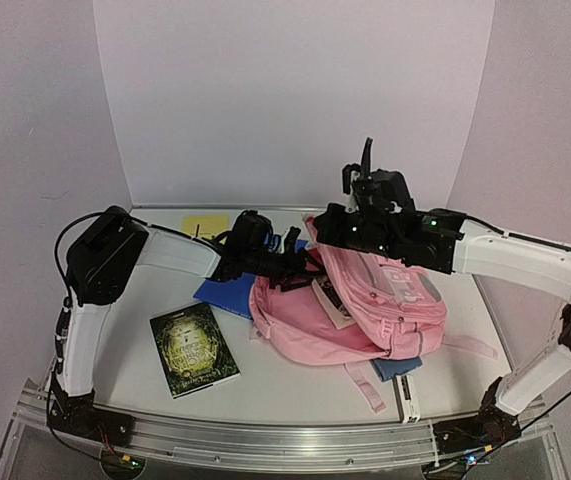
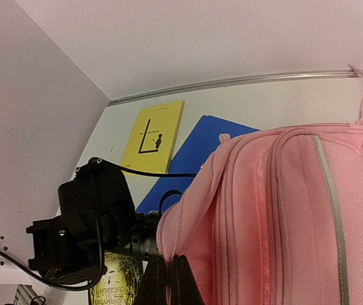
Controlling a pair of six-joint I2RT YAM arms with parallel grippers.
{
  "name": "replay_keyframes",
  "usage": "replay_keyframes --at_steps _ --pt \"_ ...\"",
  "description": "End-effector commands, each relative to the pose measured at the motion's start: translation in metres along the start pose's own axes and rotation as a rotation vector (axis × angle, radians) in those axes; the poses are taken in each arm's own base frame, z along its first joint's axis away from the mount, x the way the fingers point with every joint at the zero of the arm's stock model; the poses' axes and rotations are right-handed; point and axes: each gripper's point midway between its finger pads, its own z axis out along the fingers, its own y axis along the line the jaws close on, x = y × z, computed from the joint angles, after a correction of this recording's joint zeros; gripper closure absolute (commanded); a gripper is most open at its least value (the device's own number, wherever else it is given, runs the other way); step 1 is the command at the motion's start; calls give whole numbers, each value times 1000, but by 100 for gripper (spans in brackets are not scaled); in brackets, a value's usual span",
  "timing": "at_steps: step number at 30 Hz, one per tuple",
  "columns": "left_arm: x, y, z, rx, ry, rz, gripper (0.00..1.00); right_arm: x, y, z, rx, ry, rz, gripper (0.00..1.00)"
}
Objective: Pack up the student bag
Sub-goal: Place the book in the student bag, then pick up the files from the center of the board.
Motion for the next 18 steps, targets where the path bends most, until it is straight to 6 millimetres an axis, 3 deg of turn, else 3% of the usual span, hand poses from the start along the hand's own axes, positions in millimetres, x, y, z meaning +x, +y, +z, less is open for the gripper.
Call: replay_keyframes --at_steps 1,6,13,18 --pt "-21 -53 -48 -56 -118 178 33 -42 -5 -25 47 -180 38 100" --pt "-11 -43 -97 -208 -167 192 20 -36 -41 -26 214 -197 6 100" --pt "11 39 -184 -395 -309 -118 18 -35 -76 -29 306 -206 23 100" --pt "30 77 -217 -439 -427 -285 20 -35 -89 -29 341 -212 37 100"
